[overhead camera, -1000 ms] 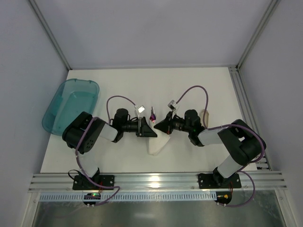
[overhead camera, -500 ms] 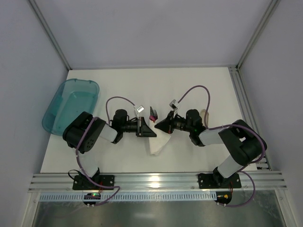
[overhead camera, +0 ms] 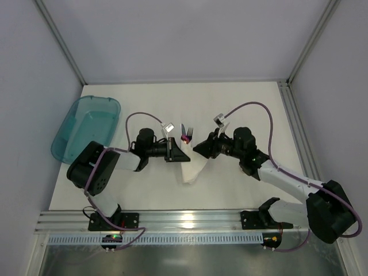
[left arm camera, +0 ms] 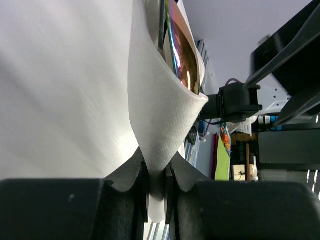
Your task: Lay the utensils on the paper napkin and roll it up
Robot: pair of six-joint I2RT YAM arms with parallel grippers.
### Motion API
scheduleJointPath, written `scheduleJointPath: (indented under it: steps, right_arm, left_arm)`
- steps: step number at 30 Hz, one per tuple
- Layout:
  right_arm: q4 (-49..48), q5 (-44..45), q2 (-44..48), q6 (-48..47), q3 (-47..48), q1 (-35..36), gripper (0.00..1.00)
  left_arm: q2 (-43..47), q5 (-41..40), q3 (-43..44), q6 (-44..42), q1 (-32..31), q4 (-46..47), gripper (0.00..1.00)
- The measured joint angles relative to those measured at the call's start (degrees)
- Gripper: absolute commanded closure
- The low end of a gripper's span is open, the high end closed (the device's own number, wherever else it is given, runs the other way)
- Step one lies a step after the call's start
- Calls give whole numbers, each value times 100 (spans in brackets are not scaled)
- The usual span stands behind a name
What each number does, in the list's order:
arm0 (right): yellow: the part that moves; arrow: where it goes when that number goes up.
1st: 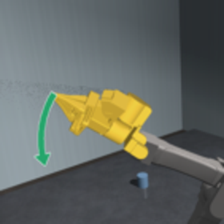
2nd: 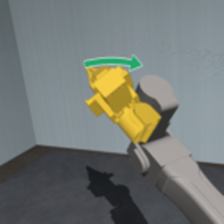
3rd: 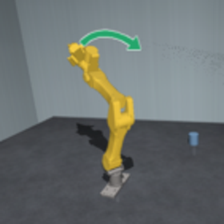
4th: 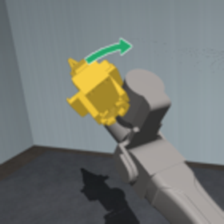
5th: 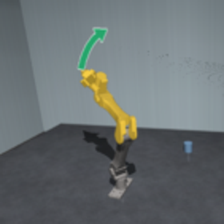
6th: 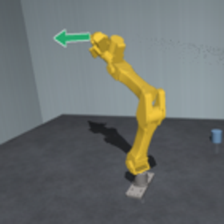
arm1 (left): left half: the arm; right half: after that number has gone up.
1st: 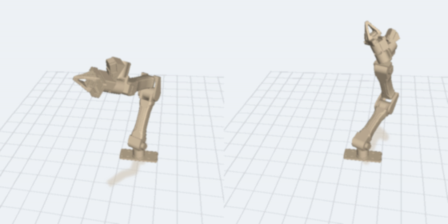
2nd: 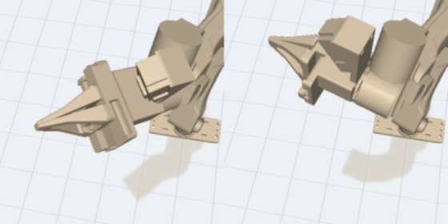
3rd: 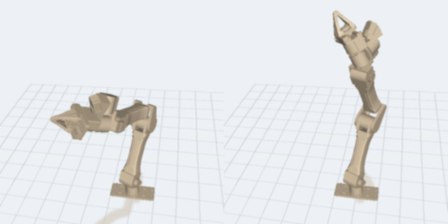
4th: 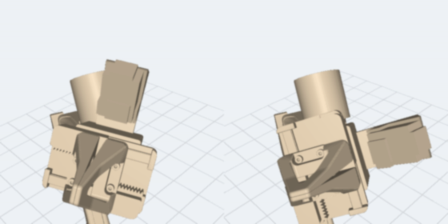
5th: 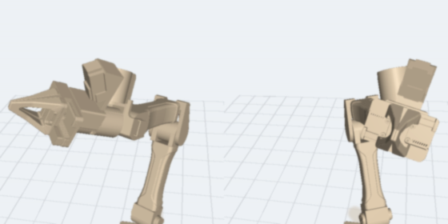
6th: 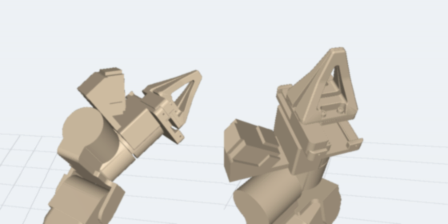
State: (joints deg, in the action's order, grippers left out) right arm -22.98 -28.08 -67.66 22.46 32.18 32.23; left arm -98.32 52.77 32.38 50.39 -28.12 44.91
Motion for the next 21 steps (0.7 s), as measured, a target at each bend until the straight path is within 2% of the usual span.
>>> scheduleJointPath:
  steps: [5,8,16,21]
  right_arm:
    - [879,197,306,98,9,240,64]
    - [1185,284,363,205,9,289,59]
    - [1309,487,365,323,9,372,58]
    - [1296,507,365,326,9,420,58]
  left_arm:
    - [363,-188,227,-24,-2,-387,100]
    - [643,-297,323,-52,-11,-662,100]
    - [1329,-625,634,-428,-348,-1615,100]
    - [1401,-730,675,-483,-448,-1869,100]
